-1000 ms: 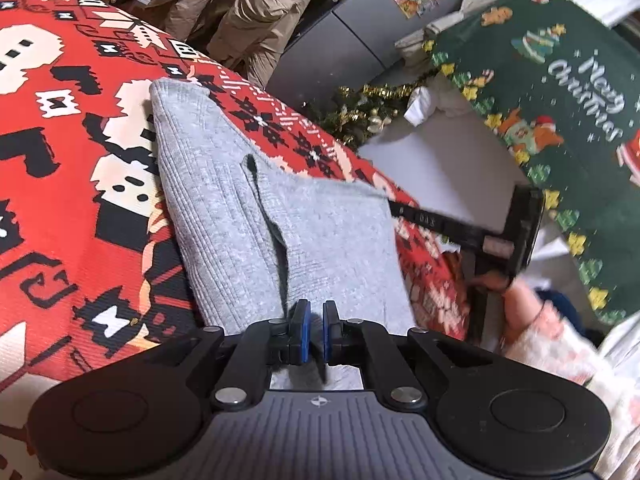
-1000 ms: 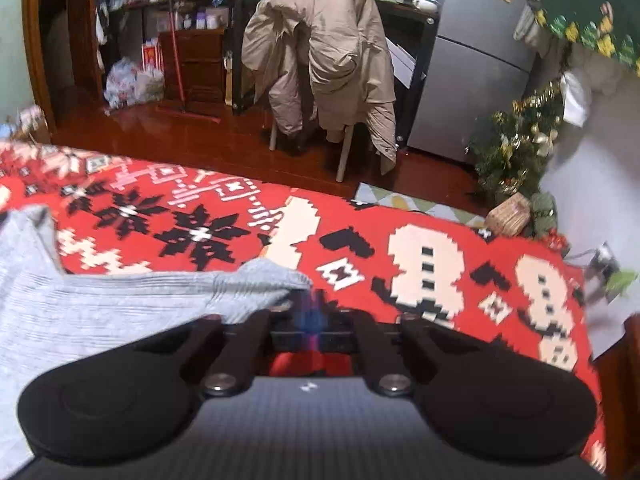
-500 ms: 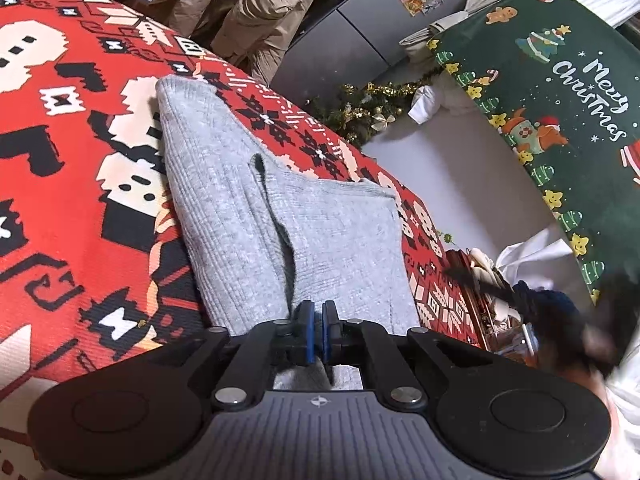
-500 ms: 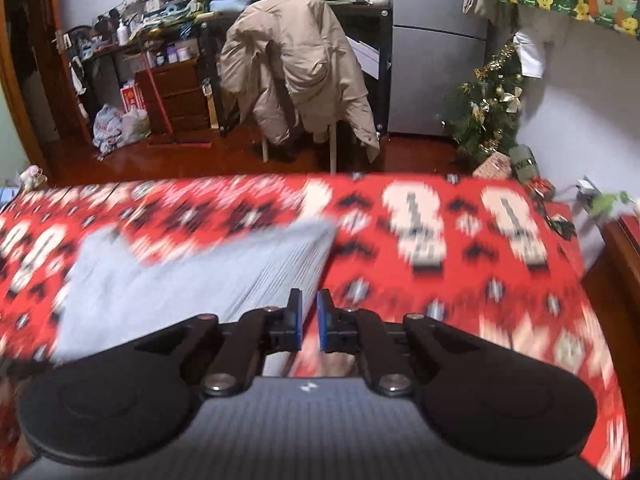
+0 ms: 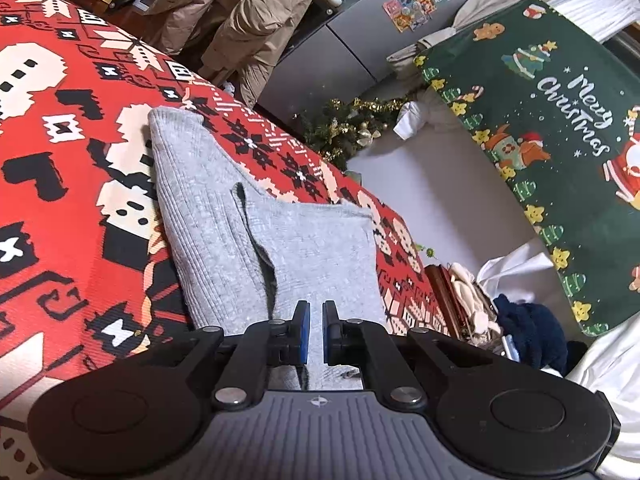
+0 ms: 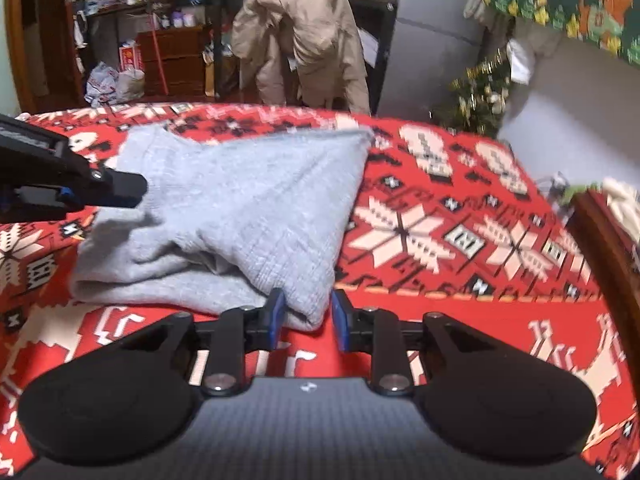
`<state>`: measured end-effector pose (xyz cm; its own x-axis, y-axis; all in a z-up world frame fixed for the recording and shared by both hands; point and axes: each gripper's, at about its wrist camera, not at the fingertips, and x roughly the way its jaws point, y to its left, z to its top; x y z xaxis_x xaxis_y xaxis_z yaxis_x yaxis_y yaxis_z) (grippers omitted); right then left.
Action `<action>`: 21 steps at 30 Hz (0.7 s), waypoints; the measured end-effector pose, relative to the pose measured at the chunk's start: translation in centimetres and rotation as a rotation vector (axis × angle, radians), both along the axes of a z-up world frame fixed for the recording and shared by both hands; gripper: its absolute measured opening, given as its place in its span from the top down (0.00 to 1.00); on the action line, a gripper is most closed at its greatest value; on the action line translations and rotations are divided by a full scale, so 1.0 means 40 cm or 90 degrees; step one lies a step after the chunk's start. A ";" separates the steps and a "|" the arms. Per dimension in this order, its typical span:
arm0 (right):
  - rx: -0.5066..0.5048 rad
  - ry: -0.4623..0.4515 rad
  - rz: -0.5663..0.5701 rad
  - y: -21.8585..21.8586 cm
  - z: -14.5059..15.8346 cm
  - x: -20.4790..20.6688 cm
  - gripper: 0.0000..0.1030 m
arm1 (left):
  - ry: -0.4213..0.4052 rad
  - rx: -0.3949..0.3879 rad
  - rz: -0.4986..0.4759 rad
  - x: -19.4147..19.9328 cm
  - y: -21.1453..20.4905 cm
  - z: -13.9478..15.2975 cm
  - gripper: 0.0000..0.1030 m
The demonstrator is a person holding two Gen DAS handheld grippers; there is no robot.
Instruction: Fold clothes
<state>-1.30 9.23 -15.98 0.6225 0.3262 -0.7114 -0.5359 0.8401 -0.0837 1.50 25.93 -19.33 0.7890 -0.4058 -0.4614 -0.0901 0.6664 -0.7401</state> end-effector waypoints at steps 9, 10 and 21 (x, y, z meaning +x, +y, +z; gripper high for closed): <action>0.024 0.033 -0.013 -0.059 0.017 -0.002 0.97 | 0.020 0.040 -0.027 0.014 -0.024 -0.009 0.96; 0.026 0.040 -0.020 -0.064 0.012 0.004 0.97 | 0.023 0.049 -0.029 0.015 -0.028 -0.008 0.96; 0.165 0.098 -0.046 -0.145 0.048 0.033 0.82 | 0.018 0.009 -0.001 -0.010 0.026 0.014 0.95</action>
